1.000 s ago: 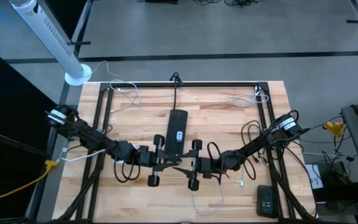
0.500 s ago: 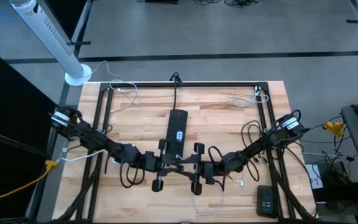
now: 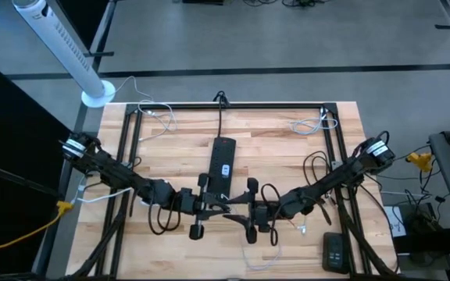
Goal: Insert USB
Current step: Insert the left black charger cable into the white outlet extension
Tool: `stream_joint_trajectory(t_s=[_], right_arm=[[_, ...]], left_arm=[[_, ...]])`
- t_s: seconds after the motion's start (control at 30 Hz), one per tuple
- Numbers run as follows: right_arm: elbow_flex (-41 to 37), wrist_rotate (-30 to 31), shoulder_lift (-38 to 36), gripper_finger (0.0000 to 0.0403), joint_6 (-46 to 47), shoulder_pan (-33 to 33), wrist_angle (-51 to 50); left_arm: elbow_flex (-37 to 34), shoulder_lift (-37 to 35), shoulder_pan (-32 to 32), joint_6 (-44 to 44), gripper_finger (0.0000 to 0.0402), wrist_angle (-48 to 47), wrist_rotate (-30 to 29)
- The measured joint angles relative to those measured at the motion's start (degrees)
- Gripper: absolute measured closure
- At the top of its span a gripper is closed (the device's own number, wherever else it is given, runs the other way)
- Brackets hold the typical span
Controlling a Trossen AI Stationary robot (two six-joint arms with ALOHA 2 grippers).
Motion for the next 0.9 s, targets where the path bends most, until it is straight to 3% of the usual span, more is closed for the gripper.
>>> stream_joint_trajectory(t_s=[0.63, 0.9], right_arm=[[0.76, -0.38, -0.04, 0.0318, 2.41, -0.02, 0.65], [0.76, -0.39, 0.02, 0.0395, 2.82, -0.03, 1.30]], left_arm=[[-0.02, 0.02, 0.02, -0.97, 0.0383, -0.63, 0.10], [-0.02, 0.02, 0.02, -0.97, 0.0383, -0.65, 0.26]])
